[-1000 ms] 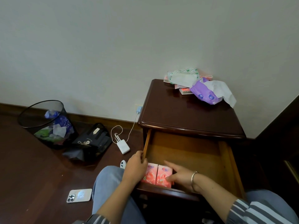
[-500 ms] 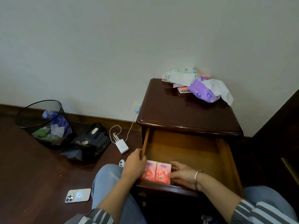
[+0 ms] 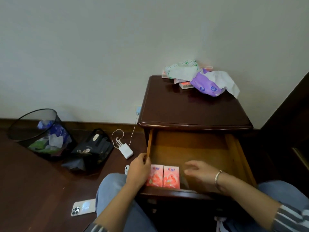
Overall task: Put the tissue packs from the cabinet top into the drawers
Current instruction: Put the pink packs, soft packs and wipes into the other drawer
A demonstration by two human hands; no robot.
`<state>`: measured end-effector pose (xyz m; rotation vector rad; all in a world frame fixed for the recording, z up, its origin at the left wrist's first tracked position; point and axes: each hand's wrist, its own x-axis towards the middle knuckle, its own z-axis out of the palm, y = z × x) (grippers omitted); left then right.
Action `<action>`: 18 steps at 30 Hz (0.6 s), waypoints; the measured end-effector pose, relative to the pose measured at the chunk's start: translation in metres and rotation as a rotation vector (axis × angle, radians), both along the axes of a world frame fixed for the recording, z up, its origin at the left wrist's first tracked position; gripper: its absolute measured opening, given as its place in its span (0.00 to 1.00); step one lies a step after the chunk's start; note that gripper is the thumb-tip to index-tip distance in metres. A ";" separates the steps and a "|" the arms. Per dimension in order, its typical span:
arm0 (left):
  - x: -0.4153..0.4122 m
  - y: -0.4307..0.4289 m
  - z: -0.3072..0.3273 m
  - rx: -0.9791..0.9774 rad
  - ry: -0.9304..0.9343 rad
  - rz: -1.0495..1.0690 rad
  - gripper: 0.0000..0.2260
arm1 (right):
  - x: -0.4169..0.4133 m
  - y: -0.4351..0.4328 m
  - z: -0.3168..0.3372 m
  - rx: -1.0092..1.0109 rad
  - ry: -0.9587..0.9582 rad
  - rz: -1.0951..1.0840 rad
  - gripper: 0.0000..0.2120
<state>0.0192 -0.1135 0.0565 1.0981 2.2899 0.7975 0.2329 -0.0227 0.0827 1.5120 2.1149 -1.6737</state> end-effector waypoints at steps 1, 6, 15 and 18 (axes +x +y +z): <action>-0.003 0.002 0.003 0.002 0.016 0.023 0.13 | 0.008 0.008 0.011 0.101 0.023 -0.003 0.16; -0.022 0.034 0.043 0.243 0.250 0.126 0.10 | 0.049 0.071 0.061 0.657 0.116 -0.214 0.09; -0.002 0.157 0.090 0.388 0.449 -0.146 0.16 | 0.036 0.191 0.038 0.850 -0.448 -0.058 0.29; -0.005 0.204 0.092 0.343 0.556 -0.226 0.20 | 0.030 0.192 0.019 0.951 -0.507 -0.100 0.28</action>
